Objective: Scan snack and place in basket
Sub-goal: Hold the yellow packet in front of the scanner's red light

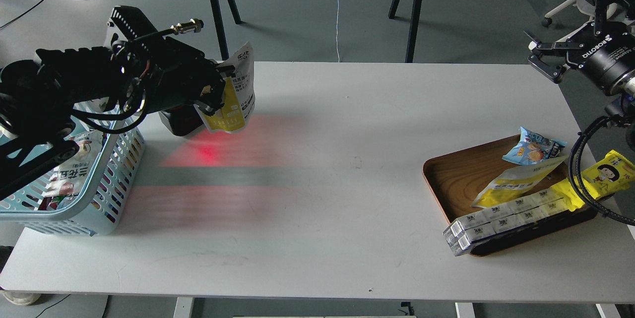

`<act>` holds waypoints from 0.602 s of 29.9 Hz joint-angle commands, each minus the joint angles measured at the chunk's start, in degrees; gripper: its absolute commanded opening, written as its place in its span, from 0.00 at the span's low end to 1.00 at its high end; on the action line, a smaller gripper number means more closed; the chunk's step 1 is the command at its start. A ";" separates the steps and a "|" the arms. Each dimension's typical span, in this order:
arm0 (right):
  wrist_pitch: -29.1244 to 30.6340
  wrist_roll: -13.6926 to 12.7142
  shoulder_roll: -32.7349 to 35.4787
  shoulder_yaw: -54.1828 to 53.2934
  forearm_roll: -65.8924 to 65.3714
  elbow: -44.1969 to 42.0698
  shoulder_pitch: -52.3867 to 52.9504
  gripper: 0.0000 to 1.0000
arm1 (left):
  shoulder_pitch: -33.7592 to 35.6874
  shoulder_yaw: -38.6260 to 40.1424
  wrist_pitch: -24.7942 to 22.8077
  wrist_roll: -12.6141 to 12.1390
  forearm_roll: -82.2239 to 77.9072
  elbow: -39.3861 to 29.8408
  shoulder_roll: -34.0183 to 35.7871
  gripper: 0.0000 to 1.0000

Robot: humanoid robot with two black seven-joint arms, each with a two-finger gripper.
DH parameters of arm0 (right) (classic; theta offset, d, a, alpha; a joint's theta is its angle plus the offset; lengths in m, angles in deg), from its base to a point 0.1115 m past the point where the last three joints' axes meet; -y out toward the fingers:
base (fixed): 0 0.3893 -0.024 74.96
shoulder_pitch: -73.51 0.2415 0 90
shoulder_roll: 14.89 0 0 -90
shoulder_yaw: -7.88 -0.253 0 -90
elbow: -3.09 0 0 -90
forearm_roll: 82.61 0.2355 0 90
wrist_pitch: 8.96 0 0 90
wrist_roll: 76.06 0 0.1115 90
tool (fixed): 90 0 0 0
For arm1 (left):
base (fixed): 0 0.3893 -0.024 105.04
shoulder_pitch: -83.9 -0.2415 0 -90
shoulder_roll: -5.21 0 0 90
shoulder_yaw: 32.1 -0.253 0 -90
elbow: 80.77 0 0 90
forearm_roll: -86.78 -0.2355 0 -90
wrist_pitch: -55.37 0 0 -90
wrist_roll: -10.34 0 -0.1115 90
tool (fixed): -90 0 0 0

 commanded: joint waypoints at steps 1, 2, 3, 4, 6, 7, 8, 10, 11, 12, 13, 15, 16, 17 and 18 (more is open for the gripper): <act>0.04 0.00 0.00 0.00 0.00 0.00 0.00 0.98 | -0.14 -0.12 0.00 -1.04 0.00 -2.75 -0.72 0.01; -0.05 0.00 0.00 0.00 0.00 0.00 -0.09 0.98 | -0.23 -0.12 0.00 -1.21 0.00 -3.19 -0.89 0.01; -0.05 0.00 0.00 0.00 0.00 0.00 -0.09 0.98 | -0.23 -0.12 0.00 -1.22 0.00 -3.54 -1.41 0.01; -0.05 0.00 0.00 0.00 0.00 0.00 0.00 0.98 | -0.31 -0.04 0.00 -1.30 0.00 -3.89 -1.68 0.01; 0.04 0.00 0.00 0.00 0.00 0.00 -0.09 0.98 | -0.23 -0.04 0.00 -1.30 0.00 -4.25 -1.86 0.01; -0.05 0.00 0.09 0.00 0.00 0.00 -0.09 0.98 | -0.14 0.05 0.00 -1.30 0.00 -4.25 -1.95 0.01; -0.05 0.00 0.09 0.00 0.00 0.00 0.00 0.98 | 0.21 0.05 0.00 -1.22 0.00 -4.25 -2.21 0.01; 0.04 0.00 0.18 0.00 0.00 0.00 -0.09 0.98 | 0.39 1.18 0.00 -1.22 0.00 -4.25 -2.47 0.01; 0.04 0.08 0.26 0.00 0.00 0.00 -0.09 0.98 | 0.39 2.15 0.00 -1.22 0.00 -4.25 -2.56 0.01; 0.04 0.00 0.35 0.00 0.00 0.00 -0.09 0.98 | 0.39 3.12 0.00 -1.22 0.00 -4.25 -2.65 0.01; 0.04 0.00 0.35 0.00 0.00 0.00 -0.09 0.98 | 0.39 3.91 0.00 -0.95 0.00 -4.25 -2.65 0.01; 0.04 0.00 0.44 0.00 0.00 0.00 -0.09 0.98 | 0.82 4.10 0.00 -0.43 0.00 -4.25 -2.21 0.01; 0.04 0.00 0.44 0.00 0.00 0.00 -0.09 0.98 | 0.91 3.83 0.00 -0.16 0.00 -4.25 -1.78 0.01; 0.04 0.08 0.53 0.00 0.00 0.00 -0.09 0.98 | 0.92 3.66 0.00 -0.25 0.00 -4.25 -1.34 0.01; 0.04 0.09 0.44 0.00 0.00 0.00 -0.09 0.98 | 0.92 3.66 0.00 -0.25 0.00 -4.16 -0.98 0.01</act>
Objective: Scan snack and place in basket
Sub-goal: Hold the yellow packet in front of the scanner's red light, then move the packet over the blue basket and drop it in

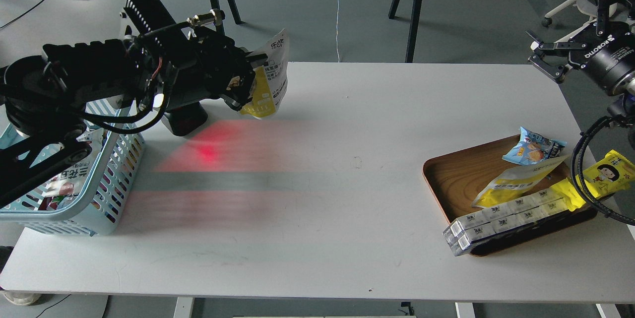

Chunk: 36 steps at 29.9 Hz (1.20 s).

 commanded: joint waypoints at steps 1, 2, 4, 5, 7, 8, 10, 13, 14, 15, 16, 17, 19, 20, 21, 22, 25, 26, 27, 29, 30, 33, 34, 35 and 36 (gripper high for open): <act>0.03 0.00 0.01 0.00 0.00 0.00 0.00 0.98 | 0.12 -0.33 0.00 0.17 0.00 0.10 1.17 0.01; 0.03 0.08 0.01 -0.09 0.00 0.00 0.00 0.98 | 0.12 -0.68 0.00 0.17 0.00 0.10 1.43 0.01; 0.03 0.00 0.01 0.00 0.00 0.00 0.00 0.98 | 0.12 -1.29 0.00 0.17 0.00 0.10 2.22 0.01; 0.03 0.08 0.01 -0.09 0.00 0.00 0.00 0.98 | 0.04 -1.64 0.00 0.17 0.00 0.10 2.75 0.01; 0.03 0.00 0.01 -0.09 0.00 0.00 0.00 0.98 | 0.04 -3.13 0.00 0.17 0.00 0.10 3.63 0.01; 0.03 0.00 0.01 0.00 0.00 0.00 0.00 0.98 | 0.12 -4.01 0.00 0.17 0.00 0.10 3.89 0.01; 0.03 0.00 0.01 0.00 0.00 0.00 0.00 0.98 | 0.12 -5.68 0.00 0.09 0.00 0.10 4.42 0.01; 0.03 0.08 -0.08 0.00 0.00 0.00 0.00 0.98 | 0.12 -7.44 0.00 -0.09 0.00 0.19 4.42 0.01; 0.03 0.00 -0.16 -0.09 0.00 0.00 0.00 0.98 | 0.12 -7.97 0.00 -0.09 0.00 0.27 4.42 0.01; 0.03 0.00 -0.17 -0.09 0.00 0.00 0.00 0.98 | 0.12 -8.50 0.00 -0.09 0.00 0.27 4.42 0.01; 0.03 0.00 -0.17 -0.09 0.00 0.00 0.00 0.98 | 0.12 -8.94 0.00 -0.09 0.00 0.27 4.42 0.01; 0.03 0.08 -0.17 -0.09 0.00 0.00 0.00 0.98 | 0.21 -9.20 0.00 -0.09 0.00 0.27 4.33 0.01; 0.03 0.00 -0.25 -0.09 0.00 0.00 0.00 0.98 | 0.30 -9.20 0.00 -0.09 0.00 0.27 4.07 0.01; 0.03 0.08 -0.34 -0.09 0.00 0.00 0.00 0.98 | 0.47 -9.29 0.00 -0.09 0.00 0.27 3.98 0.01; 0.03 0.08 -0.34 -0.09 0.00 0.00 0.00 0.98 | 0.82 -9.38 0.00 -0.09 0.00 0.27 3.89 0.01; 0.03 0.08 -0.34 -0.09 0.00 0.00 0.00 0.98 | 1.09 -9.64 0.00 -0.09 0.00 0.27 3.81 0.01; 0.12 0.08 -0.43 -0.09 0.00 0.00 0.00 0.98 | 3.37 -12.09 0.00 -0.18 0.00 0.19 2.93 0.01; 0.12 0.08 -0.43 -0.09 0.00 0.00 0.00 0.98 | 4.25 -13.15 0.00 -0.18 0.00 0.19 2.67 0.01; 0.12 0.08 -0.43 -0.09 0.00 0.00 0.00 0.98 | 5.56 -14.55 0.00 -0.18 0.00 0.19 2.49 0.01; 0.12 0.08 -0.43 -0.17 0.00 0.00 0.00 0.98 | 7.67 -16.67 0.00 -0.18 0.00 0.19 2.14 0.01; 0.21 0.08 -0.43 -0.26 0.00 0.00 0.00 0.98 | 8.47 -17.37 0.00 -0.18 0.00 0.19 1.79 0.01; 0.21 0.08 -0.43 -0.35 0.00 0.00 0.09 0.98 | 9.61 -17.91 0.00 -0.18 0.00 0.19 0.47 0.01; 0.21 0.08 -0.43 -0.35 0.00 0.00 0.01 0.98 | 9.79 -17.82 0.00 -0.18 0.00 0.19 0.47 0.01; 0.21 0.08 -0.34 -0.44 0.00 0.00 0.09 0.98 | 10.05 -17.82 0.00 -0.09 0.00 0.19 0.73 0.01; 0.21 0.08 -0.34 -0.44 0.00 0.00 0.09 0.98 | 10.40 -17.73 0.00 -0.09 0.00 0.19 1.08 0.01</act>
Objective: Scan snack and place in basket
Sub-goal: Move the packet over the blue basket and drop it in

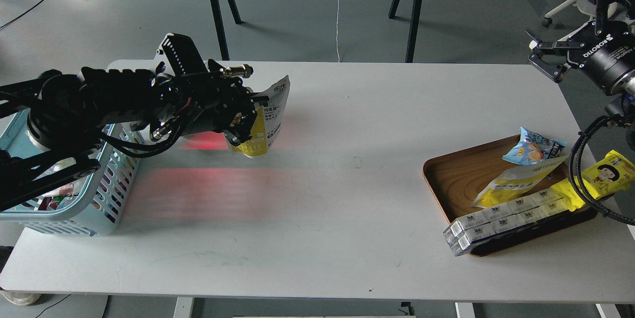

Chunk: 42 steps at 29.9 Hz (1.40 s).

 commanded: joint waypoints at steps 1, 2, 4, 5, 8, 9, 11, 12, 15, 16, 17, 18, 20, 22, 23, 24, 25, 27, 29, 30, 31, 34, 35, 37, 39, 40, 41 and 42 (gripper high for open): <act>0.01 0.00 0.09 -0.09 0.00 0.00 0.08 0.98 | 1.33 0.20 0.00 0.19 0.00 0.02 0.73 0.01; 0.01 -0.09 0.09 -0.09 0.00 0.00 0.08 0.98 | 1.51 0.47 0.00 0.36 0.00 0.02 1.43 0.01; 0.01 0.00 0.09 0.00 0.00 0.00 0.08 0.98 | 2.56 0.99 0.00 0.63 0.00 0.02 3.89 0.01; 0.01 0.00 0.09 0.00 0.00 0.00 0.08 0.98 | 3.26 1.52 0.00 0.80 0.00 -0.07 4.86 0.01; 0.01 0.00 0.09 0.09 0.00 0.00 0.26 0.98 | 3.62 4.59 0.00 2.47 0.00 -0.07 6.70 0.02; 0.01 -0.09 0.09 0.09 0.00 0.00 0.35 0.98 | 3.62 5.64 0.00 3.00 0.00 -0.07 7.67 0.02; 0.01 -0.09 0.09 0.09 0.00 0.00 0.43 0.98 | 3.53 7.40 0.00 4.31 0.00 -0.07 10.13 0.02; 0.01 -0.09 0.09 0.09 0.00 0.00 0.44 0.98 | 3.53 7.85 0.00 5.10 0.00 -0.07 11.36 0.02; -0.08 -0.09 0.09 0.09 0.00 0.00 0.44 0.98 | 3.53 8.47 0.00 6.17 0.00 -0.07 15.66 0.02; -0.08 -0.09 0.09 0.17 0.00 0.00 0.44 0.98 | 3.53 8.55 0.00 6.17 0.00 -0.07 17.07 0.02; -0.08 -0.09 0.09 0.18 0.00 0.00 0.44 0.98 | 3.53 8.64 0.00 6.17 0.00 -0.07 18.65 0.02; -0.08 0.00 0.09 0.18 0.00 0.00 0.44 0.98 | 3.62 9.08 0.00 6.25 0.00 -0.07 20.14 0.02; -0.08 -0.09 0.09 0.18 0.00 0.00 0.44 0.98 | 3.53 10.22 0.00 6.78 0.00 -0.07 22.26 0.02; -0.08 -0.09 0.09 0.18 0.00 0.00 0.44 0.98 | 3.44 10.75 0.00 8.27 0.00 0.02 25.07 0.03; -0.08 -0.09 0.09 0.26 0.00 0.00 0.44 0.98 | 3.44 10.75 0.00 8.89 0.00 -0.07 26.30 0.03; -0.08 -0.09 0.09 0.26 0.00 0.00 0.44 0.98 | 3.44 10.75 0.00 9.15 0.00 0.02 27.79 0.03; -0.08 -0.09 0.09 0.26 0.00 0.00 0.44 0.98 | 3.44 10.75 0.00 9.15 0.00 0.10 29.11 0.03; -0.08 -0.09 0.09 0.26 0.00 0.00 0.44 0.98 | 3.35 10.23 0.00 9.24 0.00 0.28 31.92 0.05; -0.08 -0.09 0.09 0.26 -0.09 0.00 0.44 0.98 | 3.18 9.35 0.00 9.42 0.00 0.37 35.26 0.04; -0.08 -0.09 0.09 0.26 -0.09 0.00 0.44 0.98 | 3.18 8.47 0.00 9.68 0.37 0.63 36.67 0.04; -0.08 -0.09 0.09 0.26 -0.09 0.00 0.44 0.98 | 3.18 6.99 0.00 9.86 0.81 0.89 38.25 0.04; -0.08 -0.09 0.09 0.26 -0.09 0.00 0.44 0.98 | 3.18 1.98 1.70 11.00 1.86 2.21 42.73 0.04; -0.08 -0.09 0.09 0.26 -0.09 0.00 0.44 0.98 | 3.18 0.31 3.98 11.17 1.86 2.74 43.79 0.04; -0.08 -0.09 0.09 0.26 -0.09 0.00 0.44 0.98 | 3.18 -3.30 8.20 11.26 1.86 3.79 45.73 0.04; -0.08 -0.09 0.00 0.26 -0.17 0.00 0.44 0.98 | 3.18 -5.94 11.46 11.35 1.86 4.76 47.57 0.04; -0.08 -0.09 0.00 0.26 -0.44 0.00 0.52 0.98 | 3.18 -7.08 12.87 11.35 2.04 5.11 48.28 0.04; -0.08 -0.09 0.00 0.26 -0.70 0.00 0.52 0.98 | 3.18 -7.96 13.93 11.35 2.30 5.29 48.81 0.04; -0.08 -0.09 0.00 0.18 -0.96 0.00 0.52 0.98 | 3.18 -8.75 14.81 11.35 2.74 5.29 49.25 0.04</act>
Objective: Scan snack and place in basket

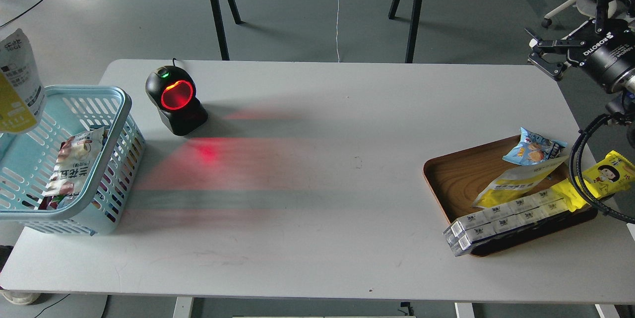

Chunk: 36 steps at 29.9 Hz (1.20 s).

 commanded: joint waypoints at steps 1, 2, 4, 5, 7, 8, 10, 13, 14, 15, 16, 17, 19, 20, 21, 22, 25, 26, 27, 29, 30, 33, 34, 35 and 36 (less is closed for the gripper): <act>0.00 0.00 -0.02 -0.09 -0.88 0.00 0.08 0.98 | 0.00 -3.73 4.23 0.04 1.28 0.58 2.08 0.04; -0.08 0.00 -0.02 -0.09 -0.88 0.00 0.08 0.98 | 0.00 -4.52 4.93 -0.05 1.72 0.58 2.43 0.04; -0.08 0.00 -0.02 -0.09 -0.97 0.00 0.17 0.98 | 0.00 -5.23 6.08 -0.14 1.90 0.58 2.96 0.04; -0.08 0.00 -0.02 -0.09 -0.88 0.09 0.17 0.98 | 0.00 -5.58 6.69 -0.14 1.98 0.58 3.13 0.03; -0.08 0.00 -0.02 -0.09 -0.97 0.00 0.26 0.98 | 0.00 -6.10 7.92 -0.14 2.25 0.58 3.22 0.03; -0.08 0.00 -0.02 -0.01 -0.97 0.00 0.52 0.98 | 0.00 -6.28 8.28 -0.14 2.25 0.58 3.31 0.03; -0.17 0.00 -0.02 0.08 -0.97 0.00 0.96 0.98 | 0.00 -6.28 8.37 -0.14 2.42 0.58 3.22 0.03; -0.52 0.00 -0.11 0.08 -0.97 0.00 1.05 0.98 | 0.00 -6.28 8.28 -0.14 2.42 0.58 3.05 0.04; -0.52 0.00 -0.11 0.08 -0.97 0.00 1.05 0.98 | 0.00 -6.37 8.28 -0.14 2.42 0.58 2.96 0.05; -0.61 0.00 -0.11 0.08 -0.97 0.00 1.05 0.98 | 0.00 -6.37 8.46 -0.22 2.60 0.58 2.78 0.07; -0.61 0.00 -0.11 0.08 -0.97 0.00 1.05 0.98 | 0.00 -6.37 8.63 -0.57 3.21 0.58 2.52 0.14; -0.61 0.00 -0.11 0.08 -0.97 0.00 1.05 0.98 | 0.00 -6.37 8.72 -0.75 4.17 0.67 2.34 0.22; -0.61 0.00 -0.11 0.08 -0.97 0.09 1.05 0.98 | 0.09 -6.28 9.42 -0.84 7.16 0.67 1.56 0.46; -0.61 0.00 -0.11 0.08 -0.97 0.09 1.13 0.98 | 0.18 -6.20 9.95 -0.93 8.91 0.67 0.86 0.63; -0.61 0.00 -0.11 0.08 -0.97 0.09 1.05 0.98 | 0.26 -6.02 10.47 -1.02 10.58 0.67 0.33 0.74; -0.61 0.00 -0.11 0.17 -0.97 0.09 1.13 0.98 | 0.35 -5.76 11.00 -1.28 12.43 0.67 -0.37 0.82; -0.70 0.00 -0.11 0.08 -1.41 0.09 1.14 0.98 | 0.70 -5.23 11.62 -2.68 18.40 0.93 -3.62 0.95; -0.70 0.00 -0.11 0.17 -1.93 0.09 1.14 0.98 | 0.97 -4.45 11.71 -3.12 20.68 1.02 -4.94 0.96; -0.70 0.00 -0.11 0.08 -2.28 0.17 1.22 0.98 | 1.05 -3.48 11.71 -3.56 22.97 1.11 -6.26 0.97; -0.70 0.00 -0.11 0.08 -2.46 0.79 1.31 0.98 | 1.06 -1.90 11.71 -4.00 27.63 1.98 -8.98 0.97; -0.70 0.00 -0.02 0.08 -2.46 0.88 1.40 0.98 | 1.06 -1.11 11.71 -4.00 30.00 2.51 -10.30 0.97; -0.70 0.00 -0.11 0.08 -2.46 0.97 1.92 0.98 | 1.14 1.97 11.80 -4.79 38.34 5.32 -16.09 0.97; -0.70 0.00 -0.11 0.08 -2.46 0.97 2.19 0.98 | 1.06 2.76 11.80 -5.14 41.07 6.37 -18.03 0.97; -0.70 0.00 -0.11 0.08 -2.46 1.05 2.19 0.98 | 1.06 3.29 11.88 -5.50 43.62 7.34 -19.79 0.97; -0.70 0.00 -0.11 0.08 -2.55 1.05 2.28 0.98 | 1.06 3.73 11.97 -5.76 46.78 8.39 -21.89 0.97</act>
